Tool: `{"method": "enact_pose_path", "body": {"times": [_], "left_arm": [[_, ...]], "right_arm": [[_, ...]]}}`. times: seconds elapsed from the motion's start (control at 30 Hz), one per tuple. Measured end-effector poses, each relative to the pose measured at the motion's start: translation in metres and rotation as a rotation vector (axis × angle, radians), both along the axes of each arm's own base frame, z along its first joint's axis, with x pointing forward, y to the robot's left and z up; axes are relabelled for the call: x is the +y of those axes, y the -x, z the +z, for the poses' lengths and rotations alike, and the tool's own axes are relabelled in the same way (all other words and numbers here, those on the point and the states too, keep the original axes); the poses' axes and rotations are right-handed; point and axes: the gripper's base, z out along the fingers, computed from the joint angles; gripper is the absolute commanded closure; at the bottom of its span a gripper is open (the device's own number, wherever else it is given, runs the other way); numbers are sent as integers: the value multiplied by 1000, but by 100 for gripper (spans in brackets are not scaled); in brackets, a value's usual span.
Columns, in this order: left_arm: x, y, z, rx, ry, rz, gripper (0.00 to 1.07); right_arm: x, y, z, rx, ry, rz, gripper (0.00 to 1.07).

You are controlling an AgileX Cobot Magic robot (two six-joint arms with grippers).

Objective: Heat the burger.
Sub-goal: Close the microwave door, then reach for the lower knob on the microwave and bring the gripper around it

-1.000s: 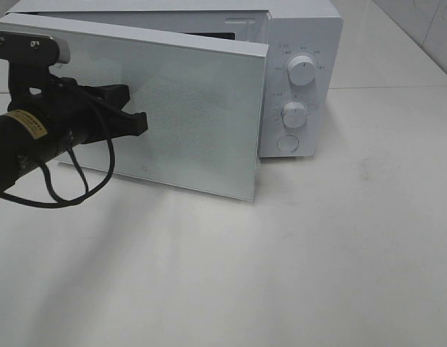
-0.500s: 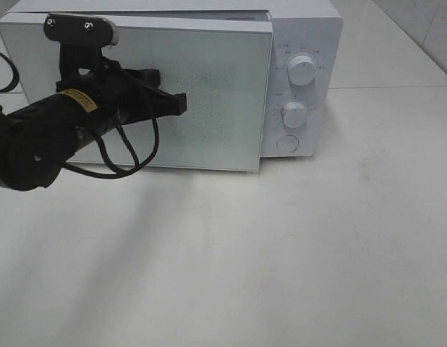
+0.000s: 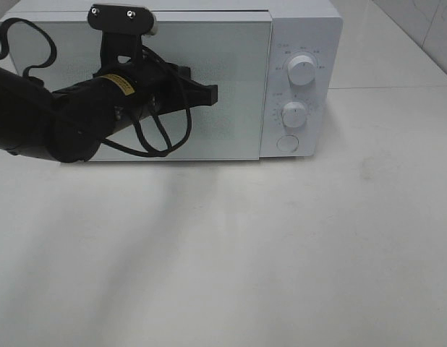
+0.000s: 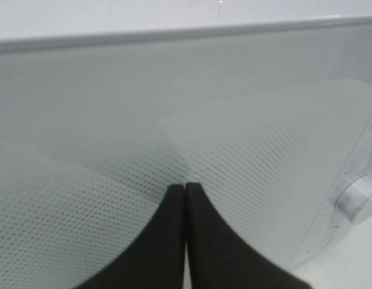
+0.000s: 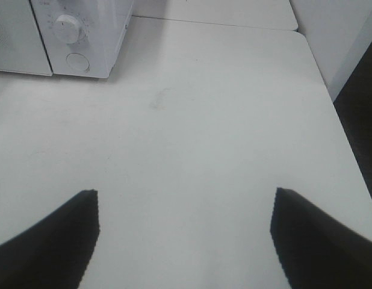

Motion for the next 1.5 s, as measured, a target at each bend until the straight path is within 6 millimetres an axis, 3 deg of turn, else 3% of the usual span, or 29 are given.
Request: {"method": "enact_pose_path", "body": {"times": [0.2,0.63,0.9,1.0,1.07,1.1,1.13,1.17,1.2,1.23,1.5], "left_arm": [[-12,-8,-2,24,-15,-25,107],[-15,-6,8,60,-34,-52,107],[-5,21,12,104,-39,-60,107],[-5,36,10,151,-65,-90,100],[-4,46,5,256,-116,-121,64],[-4,46,5,256,-116,-121,64],[-2,51,4,318,-145,-136,32],[-1,54,4,348,-159,-144,15],[-1,54,4,348,-159,-144,15],[0,58,4,397,-181,-157,6],[7,76,5,575,-266,-207,8]], "right_arm": [[0,0,0,0,0,0,31],[0,0,0,0,0,0,31],[0,0,0,0,0,0,31],[0,0,0,0,0,0,31],[0,0,0,0,0,0,31],[0,0,0,0,0,0,31],[0,0,0,0,0,0,31],[0,0,0,0,0,0,31],[0,0,0,0,0,0,31],[0,0,0,0,0,0,31],[0,0,0,0,0,0,31]]}}
